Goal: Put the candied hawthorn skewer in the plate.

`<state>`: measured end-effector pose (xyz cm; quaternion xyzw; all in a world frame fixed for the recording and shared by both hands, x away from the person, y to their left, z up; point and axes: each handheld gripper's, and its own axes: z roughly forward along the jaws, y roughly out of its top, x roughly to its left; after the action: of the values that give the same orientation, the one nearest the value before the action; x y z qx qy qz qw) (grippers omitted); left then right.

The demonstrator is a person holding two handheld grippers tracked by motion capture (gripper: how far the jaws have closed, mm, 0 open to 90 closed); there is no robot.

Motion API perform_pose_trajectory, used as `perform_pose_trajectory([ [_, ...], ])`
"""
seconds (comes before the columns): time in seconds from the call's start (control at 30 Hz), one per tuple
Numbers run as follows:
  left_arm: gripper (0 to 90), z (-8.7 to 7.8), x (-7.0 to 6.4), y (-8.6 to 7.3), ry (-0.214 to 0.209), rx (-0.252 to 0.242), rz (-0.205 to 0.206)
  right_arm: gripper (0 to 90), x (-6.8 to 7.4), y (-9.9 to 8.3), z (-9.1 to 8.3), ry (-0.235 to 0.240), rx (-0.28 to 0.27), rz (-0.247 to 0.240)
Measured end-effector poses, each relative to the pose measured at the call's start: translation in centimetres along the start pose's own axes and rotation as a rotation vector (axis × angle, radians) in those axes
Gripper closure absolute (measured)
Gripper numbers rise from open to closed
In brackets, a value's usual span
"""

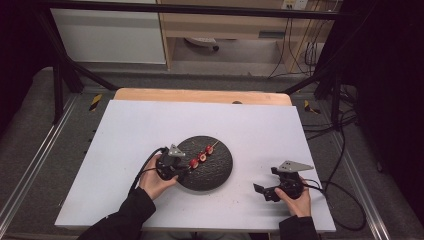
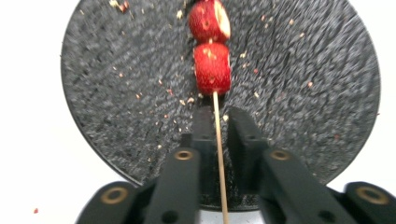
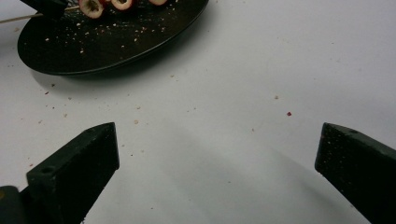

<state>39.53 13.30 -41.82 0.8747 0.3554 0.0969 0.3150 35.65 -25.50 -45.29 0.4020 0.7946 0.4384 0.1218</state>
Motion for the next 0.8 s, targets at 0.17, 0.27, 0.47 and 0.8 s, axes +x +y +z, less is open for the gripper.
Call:
perform_pose_trajectory([
  [0.17, 59.7, -1.5, 0.6, -0.6, -0.034, -0.068, -0.007, 0.5, 0.0, 0.0, -0.1, -0.003, 0.001, -0.002],
  [0.27, 46.9, -1.8, 0.9, -1.1, -0.040, -0.078, 0.000, 0.5, 0.0, 0.0, -0.1, 0.003, -0.005, 0.000],
  [0.47, 32.2, -3.1, 2.1, -2.5, -0.057, -0.111, -0.004, 0.5, 0.0, 0.0, -0.1, -0.003, -0.001, 0.001],
  [0.8, 10.9, -5.0, 4.0, -5.6, -0.013, -0.168, 0.009, 0.5, 0.0, 0.0, 0.1, -0.008, 0.010, 0.002],
])
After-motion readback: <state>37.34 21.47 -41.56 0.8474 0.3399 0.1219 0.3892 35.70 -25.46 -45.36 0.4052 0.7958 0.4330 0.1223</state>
